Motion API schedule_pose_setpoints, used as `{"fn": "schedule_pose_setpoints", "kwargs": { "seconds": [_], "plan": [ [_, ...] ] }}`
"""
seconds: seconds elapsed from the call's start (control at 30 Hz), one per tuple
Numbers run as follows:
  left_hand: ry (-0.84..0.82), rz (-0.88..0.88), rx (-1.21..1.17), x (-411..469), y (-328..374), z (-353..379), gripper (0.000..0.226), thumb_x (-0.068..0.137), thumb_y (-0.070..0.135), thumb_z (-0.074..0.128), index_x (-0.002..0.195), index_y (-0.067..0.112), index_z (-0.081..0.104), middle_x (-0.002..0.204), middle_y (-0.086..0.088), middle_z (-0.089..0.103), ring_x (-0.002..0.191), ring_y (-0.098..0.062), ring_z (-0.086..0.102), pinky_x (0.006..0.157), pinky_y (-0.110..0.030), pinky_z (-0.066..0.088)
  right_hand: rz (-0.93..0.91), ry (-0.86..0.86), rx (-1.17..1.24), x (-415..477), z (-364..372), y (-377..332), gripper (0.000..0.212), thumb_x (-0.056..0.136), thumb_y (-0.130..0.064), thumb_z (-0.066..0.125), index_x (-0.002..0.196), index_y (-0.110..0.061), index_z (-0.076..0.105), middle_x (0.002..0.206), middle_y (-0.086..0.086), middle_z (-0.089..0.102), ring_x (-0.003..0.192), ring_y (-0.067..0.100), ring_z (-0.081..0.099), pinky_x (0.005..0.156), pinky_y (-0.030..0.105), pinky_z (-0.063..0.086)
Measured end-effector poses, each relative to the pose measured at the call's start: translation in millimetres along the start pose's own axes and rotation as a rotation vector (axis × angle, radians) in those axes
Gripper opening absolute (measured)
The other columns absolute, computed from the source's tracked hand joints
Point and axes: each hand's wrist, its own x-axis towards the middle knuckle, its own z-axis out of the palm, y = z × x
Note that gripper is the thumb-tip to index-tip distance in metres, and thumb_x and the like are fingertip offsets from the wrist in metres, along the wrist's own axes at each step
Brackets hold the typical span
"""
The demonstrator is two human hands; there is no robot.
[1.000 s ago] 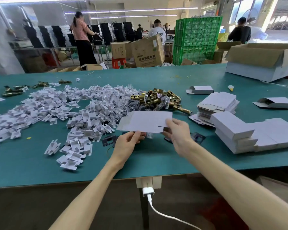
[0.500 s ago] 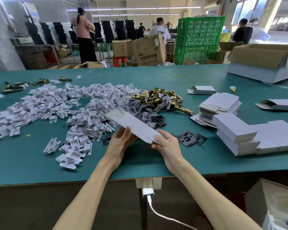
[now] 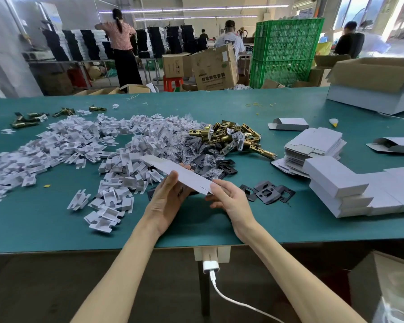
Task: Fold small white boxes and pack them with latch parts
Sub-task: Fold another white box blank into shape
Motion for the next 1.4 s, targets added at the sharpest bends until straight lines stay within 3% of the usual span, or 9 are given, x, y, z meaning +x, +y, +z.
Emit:
{"fn": "schedule_pose_setpoints", "kwargs": {
  "seconds": [0.13, 0.37, 0.53, 0.63, 0.7, 0.8, 1.1, 1.27, 1.4],
  "plan": [
    [0.060, 0.022, 0.006, 1.8, -0.4, -0.4, 0.120, 0.041, 0.056, 0.103, 0.139, 0.004, 0.057, 0.136, -0.013, 0.067, 0.133, -0.029, 0.060, 0.103, -0.036, 0.052, -0.012, -0.055, -0.055, -0.2, -0.8, 2.7, 0.058, 0.081, -0.042, 0.079, 0.131, -0.015, 0.064, 0.111, 0.008, 0.076, 0.101, 0.024, 0.072, 0.087, 0.034, 0.059],
    [0.087, 0.003, 0.072, 4.1, -5.2, 0.2, 0.118, 0.033, 0.068, 0.098, 0.124, 0.003, 0.060, 0.126, -0.022, 0.066, 0.125, -0.035, 0.062, 0.100, -0.039, 0.055, -0.258, -0.031, -0.438, -1.3, 5.3, 7.1, 0.022, 0.093, -0.019, 0.074, 0.114, -0.025, 0.077, 0.115, -0.005, 0.069, 0.112, 0.007, 0.061, 0.095, 0.029, 0.053],
    [0.088, 0.041, 0.140, 3.9, -6.6, 1.5, 0.107, 0.046, 0.074, 0.091, 0.121, 0.005, 0.059, 0.110, -0.011, 0.073, 0.104, -0.025, 0.070, 0.094, -0.034, 0.058, -0.270, -0.045, -0.495, -6.1, 7.9, 5.6, 0.012, 0.098, -0.021, 0.068, 0.094, -0.015, 0.078, 0.076, -0.016, 0.064, 0.073, 0.003, 0.056, 0.070, 0.024, 0.043],
    [0.089, 0.043, 0.165, 2.4, -10.4, -1.4, 0.053, 0.089, 0.042, 0.074, 0.127, 0.007, 0.063, 0.119, -0.008, 0.074, 0.107, -0.025, 0.068, 0.081, -0.029, 0.056, -0.205, -0.017, -0.412, -6.5, 6.3, 4.9, 0.025, 0.098, -0.022, 0.066, 0.087, 0.001, 0.066, 0.079, 0.012, 0.069, 0.070, 0.017, 0.058, 0.066, 0.044, 0.048],
    [0.120, 0.025, 0.144, 2.4, -12.4, -4.2, 0.022, 0.094, 0.021, 0.067, 0.114, 0.011, 0.068, 0.105, -0.003, 0.076, 0.088, -0.018, 0.065, 0.064, -0.023, 0.051, -0.137, -0.005, -0.270, -5.8, 3.9, 2.2, 0.010, 0.095, -0.011, 0.067, 0.104, -0.010, 0.067, 0.097, 0.006, 0.076, 0.086, 0.019, 0.071, 0.077, 0.039, 0.058],
    [0.141, 0.018, 0.151, 2.6, -13.0, -4.6, 0.007, 0.098, 0.012, 0.064, 0.104, 0.012, 0.067, 0.091, 0.001, 0.072, 0.072, -0.012, 0.054, 0.053, -0.021, 0.038, -0.062, 0.024, -0.107, -3.6, 0.9, 2.8, 0.030, 0.091, 0.000, 0.066, 0.114, -0.019, 0.060, 0.104, 0.001, 0.076, 0.093, 0.014, 0.072, 0.078, 0.026, 0.059],
    [0.091, 0.016, 0.222, -1.7, -12.1, -0.3, 0.029, 0.084, 0.024, 0.076, 0.108, 0.011, 0.066, 0.106, -0.007, 0.068, 0.075, -0.015, 0.048, 0.053, -0.022, 0.033, -0.029, 0.067, 0.083, -1.5, -2.3, 3.1, 0.021, 0.094, -0.004, 0.068, 0.114, -0.011, 0.066, 0.109, 0.010, 0.077, 0.108, 0.034, 0.070, 0.098, 0.051, 0.053],
    [0.069, 0.002, 0.253, -3.6, -14.8, 3.8, 0.050, 0.081, 0.023, 0.087, 0.123, 0.009, 0.065, 0.118, -0.008, 0.075, 0.108, -0.027, 0.070, 0.085, -0.032, 0.057, -0.011, 0.024, 0.049, -1.7, -1.0, 1.0, 0.038, 0.091, -0.008, 0.074, 0.127, -0.009, 0.060, 0.104, 0.016, 0.077, 0.094, 0.030, 0.072, 0.096, 0.052, 0.054],
    [0.004, -0.041, 0.214, -5.8, -9.6, 4.1, 0.092, 0.063, 0.042, 0.097, 0.139, 0.007, 0.060, 0.136, -0.015, 0.068, 0.130, -0.035, 0.061, 0.107, -0.044, 0.052, 0.034, -0.108, 0.024, 0.1, -4.6, -2.2, 0.046, 0.092, -0.003, 0.070, 0.133, -0.019, 0.060, 0.095, 0.012, 0.078, 0.085, 0.024, 0.072, 0.079, 0.036, 0.059]
  ]
}}
